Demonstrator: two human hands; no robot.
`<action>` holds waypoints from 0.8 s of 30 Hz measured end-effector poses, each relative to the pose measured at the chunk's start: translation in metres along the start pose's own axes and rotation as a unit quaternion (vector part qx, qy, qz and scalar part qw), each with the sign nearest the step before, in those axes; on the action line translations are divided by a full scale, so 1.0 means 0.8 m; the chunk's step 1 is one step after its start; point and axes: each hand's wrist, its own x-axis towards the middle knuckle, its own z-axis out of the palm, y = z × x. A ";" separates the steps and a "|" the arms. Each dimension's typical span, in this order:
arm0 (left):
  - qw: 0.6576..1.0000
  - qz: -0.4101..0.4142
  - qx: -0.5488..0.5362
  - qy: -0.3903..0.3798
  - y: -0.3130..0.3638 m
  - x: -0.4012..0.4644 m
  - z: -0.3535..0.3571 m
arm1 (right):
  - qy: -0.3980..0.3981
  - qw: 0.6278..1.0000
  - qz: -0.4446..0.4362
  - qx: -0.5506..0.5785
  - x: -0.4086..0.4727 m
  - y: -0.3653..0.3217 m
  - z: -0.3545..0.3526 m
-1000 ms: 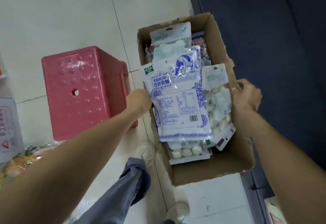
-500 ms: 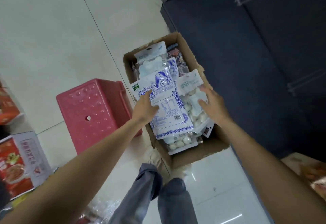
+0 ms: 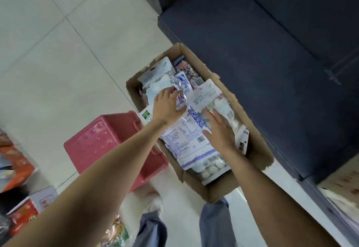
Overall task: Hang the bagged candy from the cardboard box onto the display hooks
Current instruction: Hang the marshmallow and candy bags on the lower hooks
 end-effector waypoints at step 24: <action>0.902 -0.029 -0.413 -0.122 0.241 -0.122 -0.120 | 0.481 0.853 0.098 0.178 -0.178 -0.038 -0.133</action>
